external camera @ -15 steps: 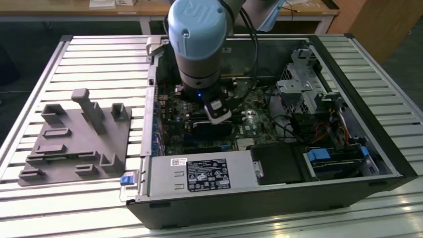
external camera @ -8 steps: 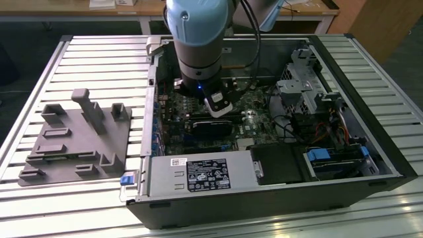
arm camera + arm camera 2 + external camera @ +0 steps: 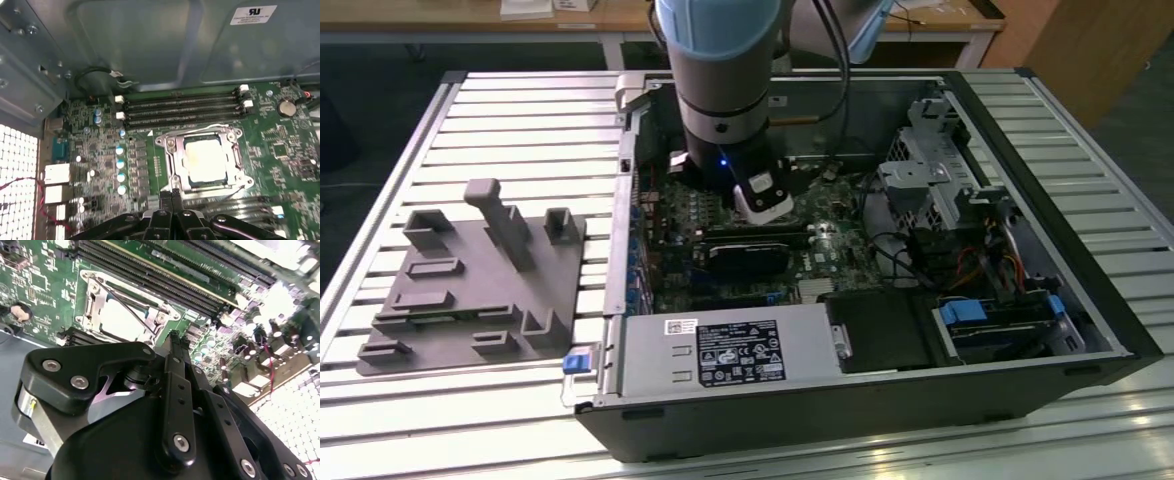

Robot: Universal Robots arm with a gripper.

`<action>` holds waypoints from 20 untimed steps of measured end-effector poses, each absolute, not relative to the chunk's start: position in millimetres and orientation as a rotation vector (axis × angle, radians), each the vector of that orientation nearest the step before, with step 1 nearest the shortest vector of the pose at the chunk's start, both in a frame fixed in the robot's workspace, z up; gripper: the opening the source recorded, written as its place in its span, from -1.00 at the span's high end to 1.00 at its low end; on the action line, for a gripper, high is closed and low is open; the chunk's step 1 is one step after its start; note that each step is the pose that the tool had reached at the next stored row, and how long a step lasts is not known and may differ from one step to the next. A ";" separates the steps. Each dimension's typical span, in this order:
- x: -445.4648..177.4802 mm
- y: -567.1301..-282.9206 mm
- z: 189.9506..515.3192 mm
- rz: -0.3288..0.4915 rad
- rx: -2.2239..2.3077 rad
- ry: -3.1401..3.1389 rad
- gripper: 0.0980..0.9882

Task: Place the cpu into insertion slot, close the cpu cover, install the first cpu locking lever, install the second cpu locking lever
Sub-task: 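Install the second cpu locking lever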

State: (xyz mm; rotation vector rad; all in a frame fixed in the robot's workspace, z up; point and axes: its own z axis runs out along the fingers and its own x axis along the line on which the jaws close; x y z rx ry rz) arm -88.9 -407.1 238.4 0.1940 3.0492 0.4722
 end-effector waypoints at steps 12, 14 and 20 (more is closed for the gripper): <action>-73.4 -407.1 250.2 0.378 0.200 3.066 0.98; -69.2 -407.1 250.2 0.374 0.201 3.069 0.98; -61.7 -407.1 247.9 0.373 0.203 3.071 0.98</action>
